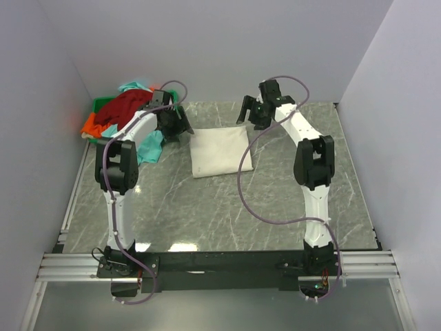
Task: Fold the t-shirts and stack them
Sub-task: Fold the tshirt, then neatly place the folded tshirt to the corner
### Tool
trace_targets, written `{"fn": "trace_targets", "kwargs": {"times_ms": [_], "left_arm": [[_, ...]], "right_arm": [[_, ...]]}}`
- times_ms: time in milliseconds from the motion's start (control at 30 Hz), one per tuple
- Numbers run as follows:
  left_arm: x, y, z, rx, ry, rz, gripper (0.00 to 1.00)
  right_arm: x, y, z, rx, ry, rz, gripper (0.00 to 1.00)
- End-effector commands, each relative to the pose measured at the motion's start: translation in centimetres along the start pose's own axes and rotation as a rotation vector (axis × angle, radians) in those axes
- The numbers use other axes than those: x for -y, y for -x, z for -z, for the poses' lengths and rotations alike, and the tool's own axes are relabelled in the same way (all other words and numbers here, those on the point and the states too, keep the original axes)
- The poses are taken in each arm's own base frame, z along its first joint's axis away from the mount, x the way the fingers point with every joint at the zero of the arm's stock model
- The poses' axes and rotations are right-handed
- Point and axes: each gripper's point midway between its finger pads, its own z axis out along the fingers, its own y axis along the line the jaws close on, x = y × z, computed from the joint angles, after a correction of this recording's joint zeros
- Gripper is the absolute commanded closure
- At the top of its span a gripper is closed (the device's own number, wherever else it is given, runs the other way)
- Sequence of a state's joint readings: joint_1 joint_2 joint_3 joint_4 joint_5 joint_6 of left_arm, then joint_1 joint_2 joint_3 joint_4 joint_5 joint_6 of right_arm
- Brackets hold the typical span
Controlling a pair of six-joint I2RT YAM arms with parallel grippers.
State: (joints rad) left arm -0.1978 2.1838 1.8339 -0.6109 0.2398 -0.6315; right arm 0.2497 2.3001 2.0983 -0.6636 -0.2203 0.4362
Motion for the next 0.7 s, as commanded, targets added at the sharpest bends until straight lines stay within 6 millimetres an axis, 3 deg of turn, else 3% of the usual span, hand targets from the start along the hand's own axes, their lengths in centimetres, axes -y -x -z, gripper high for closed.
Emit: {"fn": "trace_targets", "kwargs": {"times_ms": [0, 200, 433, 667], "left_arm": [[1.9, 0.1, 2.6, 0.033, -0.077, -0.051, 0.24], [1.6, -2.2, 2.1, -0.011, -0.107, -0.069, 0.27], [1.1, -4.6, 0.0, -0.083, -0.100, -0.094, 0.33], [-1.2, -4.6, -0.5, -0.071, 0.023, -0.110, 0.44]], "right_arm": [[-2.7, 2.1, 4.1, 0.075, 0.148, 0.058, 0.11], [-0.9, -1.0, 4.0, 0.002, 0.168, 0.063, 0.11], [0.8, -3.4, 4.0, -0.049, 0.203, 0.032, 0.12], [1.4, -5.3, 3.3, -0.112, 0.244, 0.014, 0.12]]}}
